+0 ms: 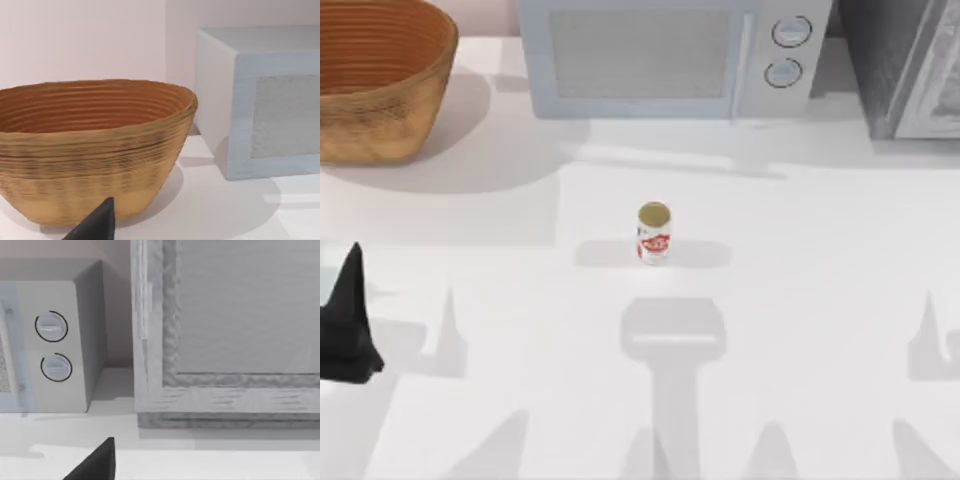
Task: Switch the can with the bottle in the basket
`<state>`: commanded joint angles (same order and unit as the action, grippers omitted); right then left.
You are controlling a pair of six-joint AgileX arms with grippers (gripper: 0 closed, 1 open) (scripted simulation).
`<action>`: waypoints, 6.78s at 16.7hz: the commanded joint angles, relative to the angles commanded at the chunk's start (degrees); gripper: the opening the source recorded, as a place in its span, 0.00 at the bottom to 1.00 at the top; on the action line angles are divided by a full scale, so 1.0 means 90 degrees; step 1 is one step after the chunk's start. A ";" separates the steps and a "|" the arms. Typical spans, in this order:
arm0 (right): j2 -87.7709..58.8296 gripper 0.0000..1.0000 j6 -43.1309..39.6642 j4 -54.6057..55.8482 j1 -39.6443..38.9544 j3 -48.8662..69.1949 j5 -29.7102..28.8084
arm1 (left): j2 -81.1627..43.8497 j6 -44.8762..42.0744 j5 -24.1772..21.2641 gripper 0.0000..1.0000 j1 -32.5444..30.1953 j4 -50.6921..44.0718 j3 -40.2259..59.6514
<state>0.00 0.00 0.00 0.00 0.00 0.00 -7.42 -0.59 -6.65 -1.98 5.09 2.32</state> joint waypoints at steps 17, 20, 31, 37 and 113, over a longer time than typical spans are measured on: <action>0.0000 1.00 0.0000 0.0000 0.0000 0.0000 0.0000 | -0.0302 -0.0013 0.0498 1.00 0.0446 0.0244 -0.0252; 0.0000 1.00 0.0000 0.0000 0.0000 0.0000 0.0000 | -0.1386 -0.0088 0.0217 1.00 0.0673 0.1182 -0.0173; 0.0000 1.00 0.0000 0.0000 0.0000 0.0000 0.0000 | -0.6695 -0.0396 -0.1076 1.00 0.1851 0.5710 0.0163; 0.0000 1.00 0.0000 0.0000 0.0000 0.0000 0.0000 | -0.9482 -0.0562 -0.1716 1.00 0.2493 0.8028 0.0303; 0.0000 1.00 0.0000 0.0000 0.0000 0.0000 0.0000 | -1.2090 -0.2717 -0.6220 0.00 0.3050 -0.1061 1.0664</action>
<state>0.00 0.00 0.00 0.00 0.00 0.00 -116.23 -25.04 -62.63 25.47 -4.46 98.30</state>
